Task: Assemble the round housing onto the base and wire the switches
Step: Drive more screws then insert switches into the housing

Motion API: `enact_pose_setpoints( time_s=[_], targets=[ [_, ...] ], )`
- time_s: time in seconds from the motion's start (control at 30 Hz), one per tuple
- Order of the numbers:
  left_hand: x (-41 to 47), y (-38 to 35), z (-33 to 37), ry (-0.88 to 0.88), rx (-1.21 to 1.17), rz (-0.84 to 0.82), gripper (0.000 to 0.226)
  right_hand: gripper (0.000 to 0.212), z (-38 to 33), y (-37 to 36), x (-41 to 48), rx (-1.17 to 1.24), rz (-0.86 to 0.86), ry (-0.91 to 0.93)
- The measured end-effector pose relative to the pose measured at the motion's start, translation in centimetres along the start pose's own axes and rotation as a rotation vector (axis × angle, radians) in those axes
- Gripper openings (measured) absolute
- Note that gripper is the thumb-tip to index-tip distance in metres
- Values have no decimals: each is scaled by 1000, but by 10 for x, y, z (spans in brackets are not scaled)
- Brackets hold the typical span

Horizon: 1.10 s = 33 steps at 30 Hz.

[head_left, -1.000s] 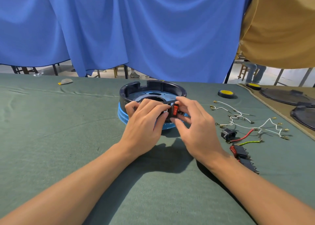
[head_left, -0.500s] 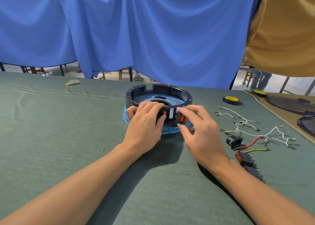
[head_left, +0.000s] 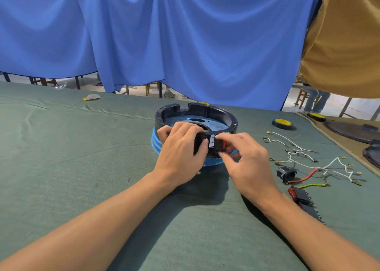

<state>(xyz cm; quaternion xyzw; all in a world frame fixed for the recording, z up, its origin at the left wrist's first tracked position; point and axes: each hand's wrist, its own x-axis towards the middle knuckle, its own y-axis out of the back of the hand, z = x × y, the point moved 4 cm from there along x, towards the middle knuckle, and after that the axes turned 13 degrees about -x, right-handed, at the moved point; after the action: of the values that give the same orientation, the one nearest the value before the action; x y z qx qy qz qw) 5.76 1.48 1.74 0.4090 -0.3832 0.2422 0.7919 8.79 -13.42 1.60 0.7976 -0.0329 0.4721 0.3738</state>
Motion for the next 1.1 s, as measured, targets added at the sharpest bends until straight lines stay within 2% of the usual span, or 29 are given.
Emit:
enact_pose_setpoints(
  time_s=[0.23, 0.6, 0.87, 1.1],
  targets=[
    [-1, 1, 3, -29, -36, -21, 19, 36, -4, 0, 1, -37, -8, 15],
    [-1, 1, 3, -46, -58, -25, 20, 33, -5, 2, 3, 31, -96, 3],
    [-2, 1, 3, -40, -66, -23, 20, 39, -5, 1, 0, 95, -142, -50],
    [-2, 2, 5, -38, -80, -13, 19, 33, -4, 0, -1, 53, -86, -15]
  ],
)
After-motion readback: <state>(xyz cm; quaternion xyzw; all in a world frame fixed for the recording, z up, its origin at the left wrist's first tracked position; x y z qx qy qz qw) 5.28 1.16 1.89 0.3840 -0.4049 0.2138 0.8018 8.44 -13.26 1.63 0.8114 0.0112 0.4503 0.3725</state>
